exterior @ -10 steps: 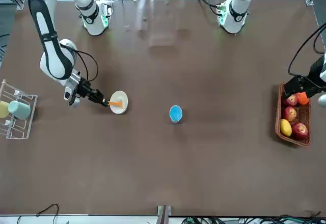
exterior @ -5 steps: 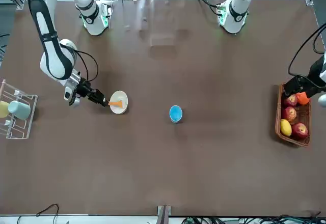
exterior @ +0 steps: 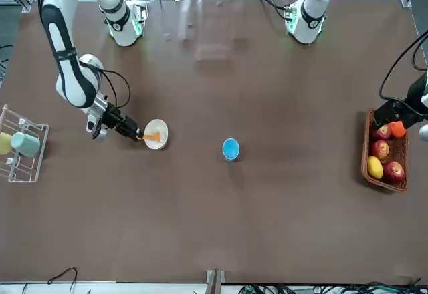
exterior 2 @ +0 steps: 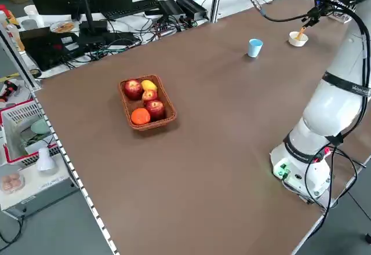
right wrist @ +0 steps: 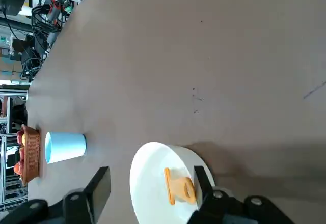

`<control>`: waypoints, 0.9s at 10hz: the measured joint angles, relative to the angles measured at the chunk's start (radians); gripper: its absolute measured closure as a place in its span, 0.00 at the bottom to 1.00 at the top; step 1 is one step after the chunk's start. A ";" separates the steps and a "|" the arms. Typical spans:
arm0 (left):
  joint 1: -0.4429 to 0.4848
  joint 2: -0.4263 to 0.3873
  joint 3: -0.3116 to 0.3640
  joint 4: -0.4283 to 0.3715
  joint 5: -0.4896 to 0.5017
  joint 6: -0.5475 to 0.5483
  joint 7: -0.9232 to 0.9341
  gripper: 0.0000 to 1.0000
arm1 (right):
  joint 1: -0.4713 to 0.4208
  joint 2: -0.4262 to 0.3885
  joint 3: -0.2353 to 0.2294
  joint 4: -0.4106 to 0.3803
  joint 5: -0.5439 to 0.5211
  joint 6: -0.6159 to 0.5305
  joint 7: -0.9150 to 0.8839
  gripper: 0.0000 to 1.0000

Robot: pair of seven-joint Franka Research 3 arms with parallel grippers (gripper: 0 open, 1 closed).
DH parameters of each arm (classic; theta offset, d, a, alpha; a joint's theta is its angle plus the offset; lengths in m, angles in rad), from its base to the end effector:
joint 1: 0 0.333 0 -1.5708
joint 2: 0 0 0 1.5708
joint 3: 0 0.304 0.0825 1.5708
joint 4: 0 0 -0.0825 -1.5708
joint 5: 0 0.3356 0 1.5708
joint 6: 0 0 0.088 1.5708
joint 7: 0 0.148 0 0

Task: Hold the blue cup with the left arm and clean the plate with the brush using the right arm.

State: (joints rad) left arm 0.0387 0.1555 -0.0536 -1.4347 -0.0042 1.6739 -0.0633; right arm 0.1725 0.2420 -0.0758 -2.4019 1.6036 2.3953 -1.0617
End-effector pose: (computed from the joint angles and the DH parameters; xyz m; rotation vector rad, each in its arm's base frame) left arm 0.5657 -0.0068 0.5565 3.1222 0.0775 0.1303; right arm 0.4616 0.0795 0.2051 -2.2756 0.2741 -0.3020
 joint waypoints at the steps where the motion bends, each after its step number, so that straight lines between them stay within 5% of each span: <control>1: 0.000 0.001 0.000 0.000 0.000 0.000 0.000 0.00 | 0.000 0.006 0.000 0.000 0.006 0.000 -0.010 0.26; 9: 0.000 0.002 0.002 0.000 0.000 0.000 0.000 0.00 | -0.001 0.026 -0.002 0.003 0.032 0.000 -0.069 0.07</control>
State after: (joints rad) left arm 0.0389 0.1574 -0.0515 -1.4347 -0.0042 1.6739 -0.0633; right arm 0.1719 0.2682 -0.0775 -2.3984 1.6359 2.3957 -1.1306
